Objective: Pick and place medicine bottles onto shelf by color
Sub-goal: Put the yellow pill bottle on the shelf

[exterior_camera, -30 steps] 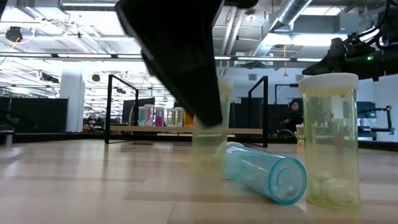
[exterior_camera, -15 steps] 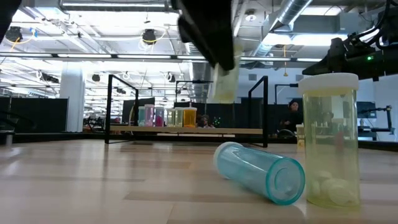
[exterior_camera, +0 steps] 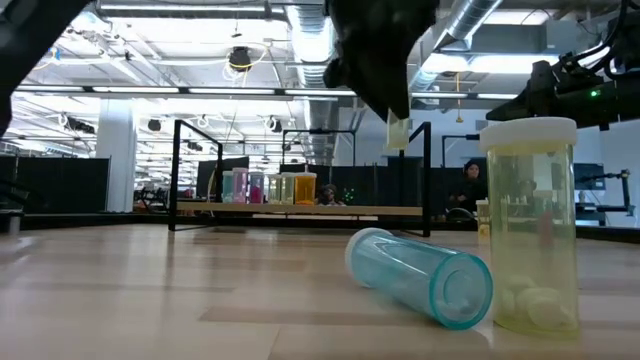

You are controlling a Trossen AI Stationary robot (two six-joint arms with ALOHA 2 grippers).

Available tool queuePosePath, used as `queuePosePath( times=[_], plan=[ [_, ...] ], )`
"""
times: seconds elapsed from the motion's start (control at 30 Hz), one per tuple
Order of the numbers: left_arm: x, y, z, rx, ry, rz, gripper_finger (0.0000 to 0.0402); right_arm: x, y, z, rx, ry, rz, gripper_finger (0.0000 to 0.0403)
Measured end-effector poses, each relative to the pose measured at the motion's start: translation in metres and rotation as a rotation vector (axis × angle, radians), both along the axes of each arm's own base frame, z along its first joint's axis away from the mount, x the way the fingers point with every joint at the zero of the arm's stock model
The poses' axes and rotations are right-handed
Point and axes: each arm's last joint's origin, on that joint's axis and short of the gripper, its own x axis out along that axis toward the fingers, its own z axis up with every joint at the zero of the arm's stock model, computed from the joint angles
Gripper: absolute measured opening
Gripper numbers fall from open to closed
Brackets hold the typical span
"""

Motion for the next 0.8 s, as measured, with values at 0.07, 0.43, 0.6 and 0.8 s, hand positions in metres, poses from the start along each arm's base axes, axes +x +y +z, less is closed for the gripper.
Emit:
queuePosePath(
  times=[0.07, 0.43, 0.6, 0.8],
  plan=[
    [0.001, 0.022, 0.002, -0.005, -0.006, 0.057, 0.0094, 0.000, 0.000, 0.000, 0.000, 0.000, 0.000, 0.0249],
    [-0.019, 0.117, -0.001, -0.114, 0.101, 0.356, 0.0094, 0.000, 0.000, 0.000, 0.000, 0.000, 0.000, 0.0249],
    [-0.027, 0.144, -0.002, -0.119, 0.128, 0.349, 0.0094, 0.000, 0.000, 0.000, 0.000, 0.000, 0.000, 0.0249],
    [-0.038, 0.169, -0.003, -0.107, 0.174, 0.350, 0.0094, 0.000, 0.000, 0.000, 0.000, 0.000, 0.000, 0.0249]
  ],
)
